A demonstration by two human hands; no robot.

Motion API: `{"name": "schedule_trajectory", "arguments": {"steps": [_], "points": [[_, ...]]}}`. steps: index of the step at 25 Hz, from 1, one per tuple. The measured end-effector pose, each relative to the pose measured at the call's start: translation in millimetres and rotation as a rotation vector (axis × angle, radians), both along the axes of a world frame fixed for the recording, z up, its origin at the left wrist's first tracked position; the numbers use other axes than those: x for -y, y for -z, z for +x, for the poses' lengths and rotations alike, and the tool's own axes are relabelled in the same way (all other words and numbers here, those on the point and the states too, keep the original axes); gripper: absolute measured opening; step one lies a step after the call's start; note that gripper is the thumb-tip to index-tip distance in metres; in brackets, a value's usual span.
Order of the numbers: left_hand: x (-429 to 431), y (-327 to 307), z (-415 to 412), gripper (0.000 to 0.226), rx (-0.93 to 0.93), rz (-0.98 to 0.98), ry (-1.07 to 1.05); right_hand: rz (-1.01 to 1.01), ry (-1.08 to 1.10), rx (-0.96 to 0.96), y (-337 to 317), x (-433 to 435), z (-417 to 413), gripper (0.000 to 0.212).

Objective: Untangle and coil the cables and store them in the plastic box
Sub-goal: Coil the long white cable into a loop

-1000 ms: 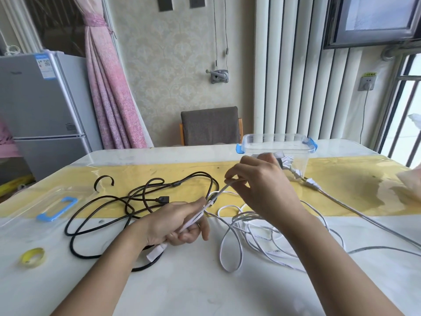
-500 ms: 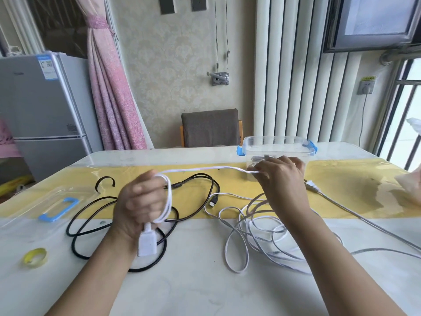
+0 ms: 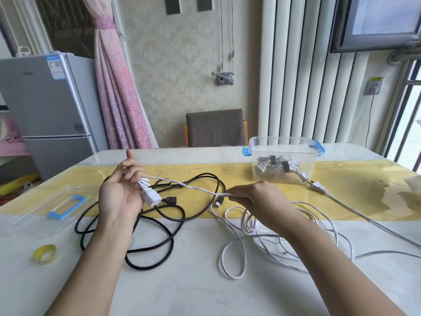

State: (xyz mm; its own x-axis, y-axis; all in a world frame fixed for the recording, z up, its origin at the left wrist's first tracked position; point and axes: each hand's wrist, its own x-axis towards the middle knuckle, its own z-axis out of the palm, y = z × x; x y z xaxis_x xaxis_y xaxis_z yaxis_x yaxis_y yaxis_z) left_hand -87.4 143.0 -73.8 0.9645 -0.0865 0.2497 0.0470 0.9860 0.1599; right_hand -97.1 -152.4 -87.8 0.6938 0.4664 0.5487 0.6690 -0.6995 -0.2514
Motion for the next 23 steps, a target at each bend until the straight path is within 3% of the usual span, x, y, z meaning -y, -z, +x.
{"name": "schedule_trajectory", "arguments": {"steps": [4, 9, 12, 15, 17, 20, 23], "points": [[11, -7, 4, 0.025, -0.083, 0.331, -0.431, -0.073, -0.099, 0.004, -4, -12, -9, 0.016], [15, -3, 6, 0.027, -0.200, 0.515, -0.691, -0.210, -0.221, 0.152, 4, -37, -20, 0.020], [27, 1, -1, 0.028, -0.101, 1.049, -0.962, -0.168, -0.272, 0.167, 5, -43, -23, 0.026], [39, 10, -2, 0.027, 0.133, 1.673, -1.174, -0.149, -0.267, 0.235, -2, -37, -25, 0.023], [41, 18, -1, 0.030, 0.283, 1.927, -1.107, -0.104, -0.230, 0.319, -9, -33, -28, 0.020], [47, 23, -4, 0.034, 0.224, 2.028, -0.768, 0.048, -0.138, 0.480, -21, -23, -27, 0.023], [57, 21, -10, 0.052, 0.224, 2.133, -0.582, 0.121, -0.031, 0.542, -28, -10, -21, 0.022]]}}
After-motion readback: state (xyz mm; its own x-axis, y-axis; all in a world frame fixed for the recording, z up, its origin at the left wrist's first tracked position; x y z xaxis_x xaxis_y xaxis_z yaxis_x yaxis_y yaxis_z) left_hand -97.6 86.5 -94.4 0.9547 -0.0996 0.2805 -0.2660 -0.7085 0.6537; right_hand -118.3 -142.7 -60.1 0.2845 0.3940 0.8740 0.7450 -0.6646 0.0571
